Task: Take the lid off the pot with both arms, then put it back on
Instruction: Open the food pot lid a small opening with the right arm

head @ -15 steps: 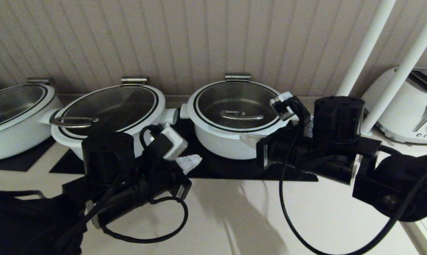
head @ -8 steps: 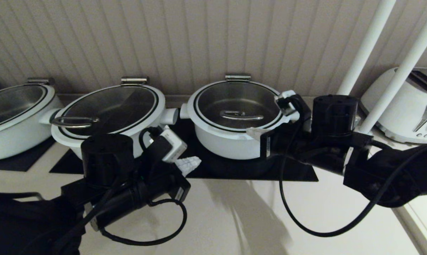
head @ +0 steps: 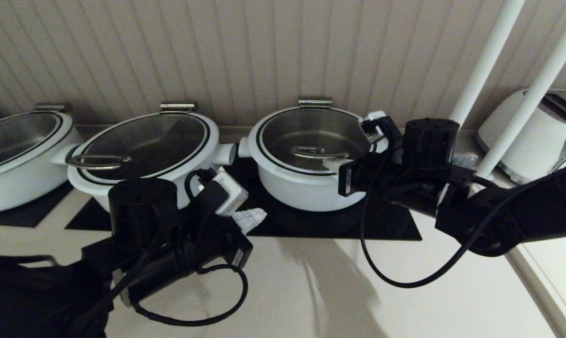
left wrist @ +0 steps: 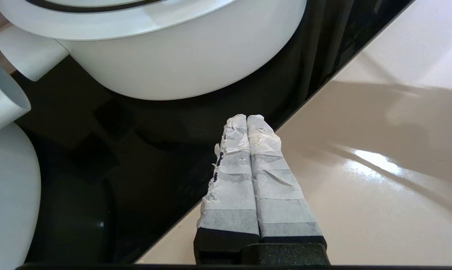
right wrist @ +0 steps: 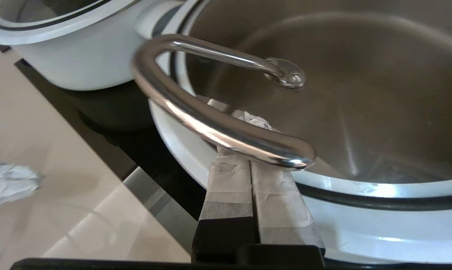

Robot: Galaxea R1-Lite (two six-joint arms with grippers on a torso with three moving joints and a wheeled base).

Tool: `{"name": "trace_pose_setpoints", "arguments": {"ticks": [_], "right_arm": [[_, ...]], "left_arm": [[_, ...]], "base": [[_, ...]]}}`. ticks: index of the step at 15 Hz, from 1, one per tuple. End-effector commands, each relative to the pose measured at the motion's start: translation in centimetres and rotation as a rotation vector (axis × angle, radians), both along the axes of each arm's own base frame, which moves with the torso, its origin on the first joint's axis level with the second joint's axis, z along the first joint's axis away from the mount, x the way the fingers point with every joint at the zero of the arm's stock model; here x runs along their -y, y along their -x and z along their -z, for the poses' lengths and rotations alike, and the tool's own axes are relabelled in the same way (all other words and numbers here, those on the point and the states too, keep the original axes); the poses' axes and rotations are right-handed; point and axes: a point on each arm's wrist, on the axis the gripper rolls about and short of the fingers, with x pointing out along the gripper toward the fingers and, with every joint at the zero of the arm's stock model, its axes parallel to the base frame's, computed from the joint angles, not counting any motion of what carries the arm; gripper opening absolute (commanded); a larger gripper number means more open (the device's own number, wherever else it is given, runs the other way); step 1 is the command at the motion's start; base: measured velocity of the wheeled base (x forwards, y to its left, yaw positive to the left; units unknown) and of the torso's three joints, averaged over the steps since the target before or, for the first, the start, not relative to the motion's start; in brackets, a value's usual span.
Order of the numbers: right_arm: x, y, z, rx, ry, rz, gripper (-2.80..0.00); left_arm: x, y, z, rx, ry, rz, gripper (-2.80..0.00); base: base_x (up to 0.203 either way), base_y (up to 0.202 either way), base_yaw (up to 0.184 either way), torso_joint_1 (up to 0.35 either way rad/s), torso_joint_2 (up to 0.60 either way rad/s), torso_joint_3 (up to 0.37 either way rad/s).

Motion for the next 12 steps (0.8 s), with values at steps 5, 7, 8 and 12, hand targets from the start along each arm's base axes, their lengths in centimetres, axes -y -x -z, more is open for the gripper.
{"name": "trace_pose_setpoints", "arguments": {"ticks": [5, 7, 8, 12], "right_arm": [[0.1, -1.1, -0.2, 0.018, -0.009, 0.016, -2.8], [0.3, -1.6, -0.3, 0.03, -0.016, 0.025, -2.8], [0.3, -1.8, -0.4, 0.04, -0.021, 0.03, -2.8], [0.2, -2.5, -0.4, 0.106, -0.053, 0.061, -2.8]], "left_arm": [[0.1, -0.1, 0.1, 0.0, -0.001, 0.001, -2.8], [0.1, -0.1, 0.1, 0.001, -0.001, 0.001, -2.8], [0.1, -0.1, 0.1, 0.001, -0.001, 0.001, -2.8], [0.1, -0.1, 0.1, 0.001, -0.001, 0.001, -2.8]], "base": [[0.0, 0.0, 0.0, 0.0, 0.0, 0.0], [0.0, 0.0, 0.0, 0.0, 0.0, 0.0], [0.0, 0.0, 0.0, 0.0, 0.0, 0.0], [0.0, 0.0, 0.0, 0.0, 0.0, 0.0]]}}
